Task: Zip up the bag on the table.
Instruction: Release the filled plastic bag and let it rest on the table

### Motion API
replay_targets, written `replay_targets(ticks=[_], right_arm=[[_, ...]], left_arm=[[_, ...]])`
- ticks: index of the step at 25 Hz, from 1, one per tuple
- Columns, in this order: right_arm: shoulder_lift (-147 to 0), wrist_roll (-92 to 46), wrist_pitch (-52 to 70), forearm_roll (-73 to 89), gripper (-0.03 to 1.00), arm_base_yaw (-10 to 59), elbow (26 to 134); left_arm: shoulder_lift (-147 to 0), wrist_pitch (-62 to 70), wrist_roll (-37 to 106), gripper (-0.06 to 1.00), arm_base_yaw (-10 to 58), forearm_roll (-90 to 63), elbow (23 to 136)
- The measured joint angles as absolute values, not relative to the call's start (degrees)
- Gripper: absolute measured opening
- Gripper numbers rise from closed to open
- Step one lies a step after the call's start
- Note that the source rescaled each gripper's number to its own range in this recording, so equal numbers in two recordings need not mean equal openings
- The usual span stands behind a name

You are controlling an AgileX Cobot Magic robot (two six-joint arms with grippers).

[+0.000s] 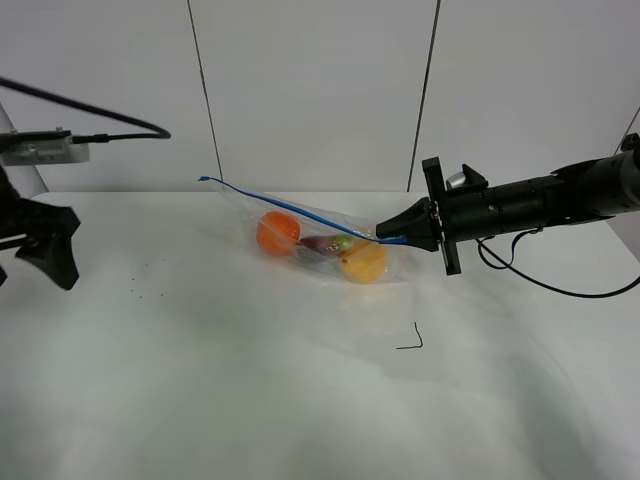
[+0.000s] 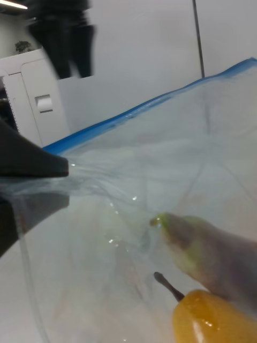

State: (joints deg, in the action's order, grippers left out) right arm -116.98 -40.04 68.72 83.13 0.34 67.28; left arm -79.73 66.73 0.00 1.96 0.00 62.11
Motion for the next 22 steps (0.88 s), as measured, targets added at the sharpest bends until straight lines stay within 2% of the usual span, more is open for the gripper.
replay_targets(ticks=[5,12,16,22], right_arm=[[-116.98,-40.04,68.72,83.13,0.0,0.34,67.28],[-116.98,-40.04,68.72,83.13,0.0,0.34,67.28],[-116.98,-39.93,68.72,83.13,0.0,0.34,67.28],[-116.98,-39.65,68.72,83.13,0.0,0.34,67.28]], left_arm=[[-65.44,66.73,0.0,0.93,1.96,0.0,47.4],[-46.47,64.48,0.0,0.93,1.96,0.0,33.83],[-36.55,61.47,0.0,0.93,1.96,0.0,28.8],[-24.22,60.3,1.33,0.93,1.96,-2.08,28.27]])
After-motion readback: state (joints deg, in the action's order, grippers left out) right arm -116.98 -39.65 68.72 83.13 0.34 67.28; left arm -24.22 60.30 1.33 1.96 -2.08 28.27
